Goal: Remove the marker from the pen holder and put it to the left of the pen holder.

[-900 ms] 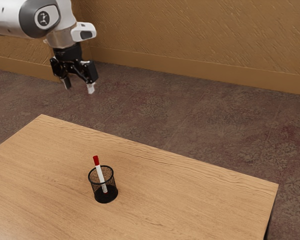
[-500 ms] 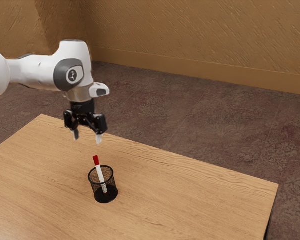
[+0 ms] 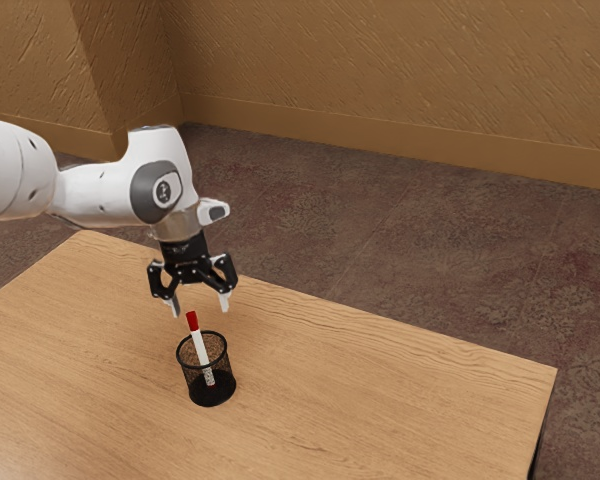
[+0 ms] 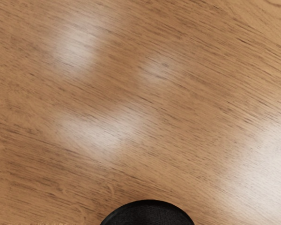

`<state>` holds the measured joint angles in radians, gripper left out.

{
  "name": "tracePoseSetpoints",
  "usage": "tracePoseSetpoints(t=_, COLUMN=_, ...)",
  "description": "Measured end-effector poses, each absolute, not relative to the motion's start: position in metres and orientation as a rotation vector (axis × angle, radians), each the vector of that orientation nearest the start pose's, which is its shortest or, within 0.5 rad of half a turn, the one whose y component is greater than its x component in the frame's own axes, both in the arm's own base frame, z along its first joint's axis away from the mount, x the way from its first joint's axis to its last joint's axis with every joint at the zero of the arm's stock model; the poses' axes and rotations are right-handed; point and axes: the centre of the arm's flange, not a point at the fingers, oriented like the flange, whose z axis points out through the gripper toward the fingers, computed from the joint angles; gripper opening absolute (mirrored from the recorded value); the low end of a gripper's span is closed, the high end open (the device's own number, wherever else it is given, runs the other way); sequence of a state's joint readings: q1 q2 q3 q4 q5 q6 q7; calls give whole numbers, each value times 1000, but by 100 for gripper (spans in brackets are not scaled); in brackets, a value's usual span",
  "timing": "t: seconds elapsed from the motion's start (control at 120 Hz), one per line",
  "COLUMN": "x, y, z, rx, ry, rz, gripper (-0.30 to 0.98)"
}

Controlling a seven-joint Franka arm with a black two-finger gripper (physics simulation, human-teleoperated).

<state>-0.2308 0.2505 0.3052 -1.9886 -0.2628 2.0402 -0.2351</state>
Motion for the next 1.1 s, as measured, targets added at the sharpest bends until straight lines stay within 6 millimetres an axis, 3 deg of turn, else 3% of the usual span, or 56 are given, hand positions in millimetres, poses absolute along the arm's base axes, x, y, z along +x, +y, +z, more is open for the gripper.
tracePoseSetpoints(t=0.133, x=575, y=24, z=326, rx=-3160, ry=-782, rz=319, gripper=67)
tracePoseSetpoints(t=0.367, x=553, y=25, z=343, rx=-3162, ry=-744, rz=315, gripper=67)
tracePoseSetpoints(t=0.817, x=542, y=20, z=352, rx=-3238, ry=-450, rz=338, gripper=66)
tracePoseSetpoints(t=1.1, x=543, y=4, z=335, rx=-3287, ry=-363, rz=388, gripper=66)
